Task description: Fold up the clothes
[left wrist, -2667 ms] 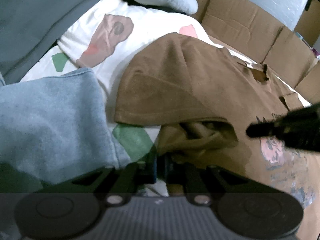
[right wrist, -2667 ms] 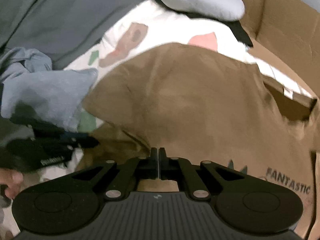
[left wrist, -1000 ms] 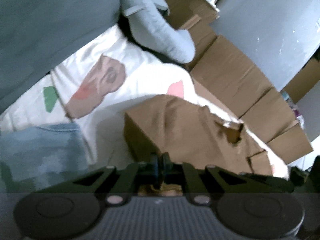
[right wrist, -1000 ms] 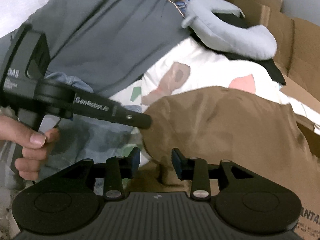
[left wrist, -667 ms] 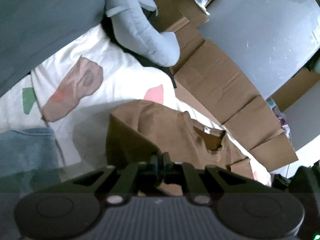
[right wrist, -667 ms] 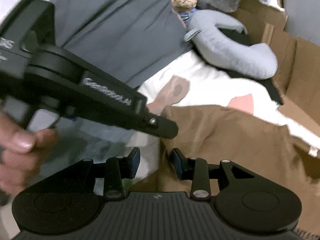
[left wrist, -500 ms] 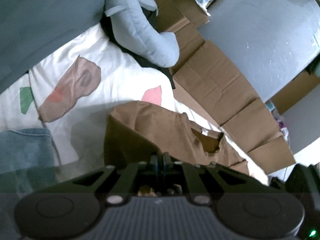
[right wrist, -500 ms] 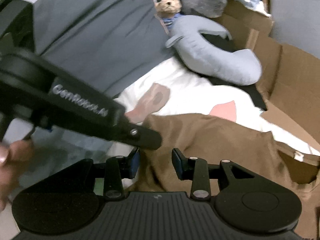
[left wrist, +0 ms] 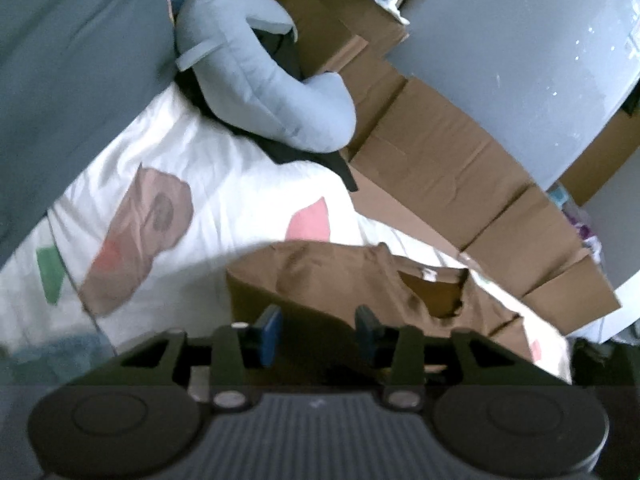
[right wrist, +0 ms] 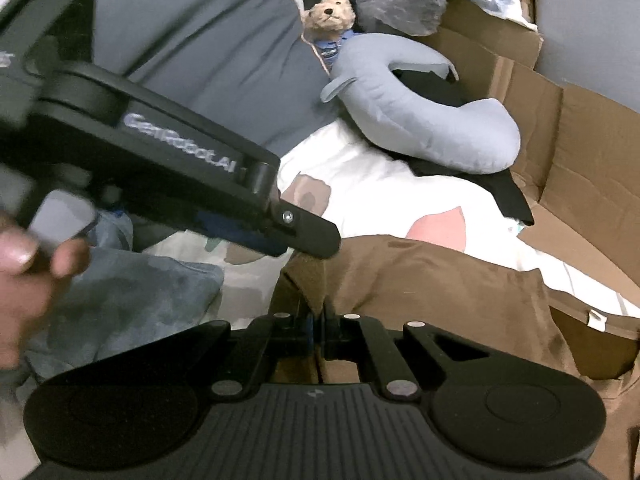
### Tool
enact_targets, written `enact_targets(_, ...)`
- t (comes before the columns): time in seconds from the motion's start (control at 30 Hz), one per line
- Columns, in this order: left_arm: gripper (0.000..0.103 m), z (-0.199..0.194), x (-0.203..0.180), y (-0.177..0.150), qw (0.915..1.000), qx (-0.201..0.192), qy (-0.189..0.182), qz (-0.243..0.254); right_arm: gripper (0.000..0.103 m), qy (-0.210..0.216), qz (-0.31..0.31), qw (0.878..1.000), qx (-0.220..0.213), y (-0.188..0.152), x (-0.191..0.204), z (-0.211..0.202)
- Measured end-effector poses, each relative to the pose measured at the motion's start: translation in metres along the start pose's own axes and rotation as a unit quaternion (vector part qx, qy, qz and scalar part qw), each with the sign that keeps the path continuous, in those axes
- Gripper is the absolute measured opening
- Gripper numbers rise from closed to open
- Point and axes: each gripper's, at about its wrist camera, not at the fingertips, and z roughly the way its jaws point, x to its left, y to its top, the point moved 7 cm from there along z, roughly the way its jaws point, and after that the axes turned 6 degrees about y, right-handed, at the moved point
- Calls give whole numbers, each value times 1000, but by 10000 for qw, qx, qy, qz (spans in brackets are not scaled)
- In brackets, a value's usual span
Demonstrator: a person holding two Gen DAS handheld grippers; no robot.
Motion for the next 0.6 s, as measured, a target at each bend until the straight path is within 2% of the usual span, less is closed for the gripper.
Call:
enact_targets(0.07,52,10,3,8,9998,7,115,154,2,6,30,10000,-10,0,-4,-3)
enact_targets(0.2,52,32,14,23,9992,28,331,242,2,4,140,9999,-33,-1,-15,-8)
enact_targets(0.3,53,54,25,33,9985,161,491,179,2,-5,219,9998,-38,-3,-23,-10)
enact_targets(0.37,53,69,32,38,9981,354,503,-41,2,-8,247,9997,-40,-4,-29,-11)
enact_targets(0.47,53,83,38,44,9964,349,775,-69,2,-15,312,9995,-47,-6,-37,-12)
enact_targets(0.6,51,99,32,48,9960,524,713,73,2,-29,442,9990,-39,-8,-47,-11)
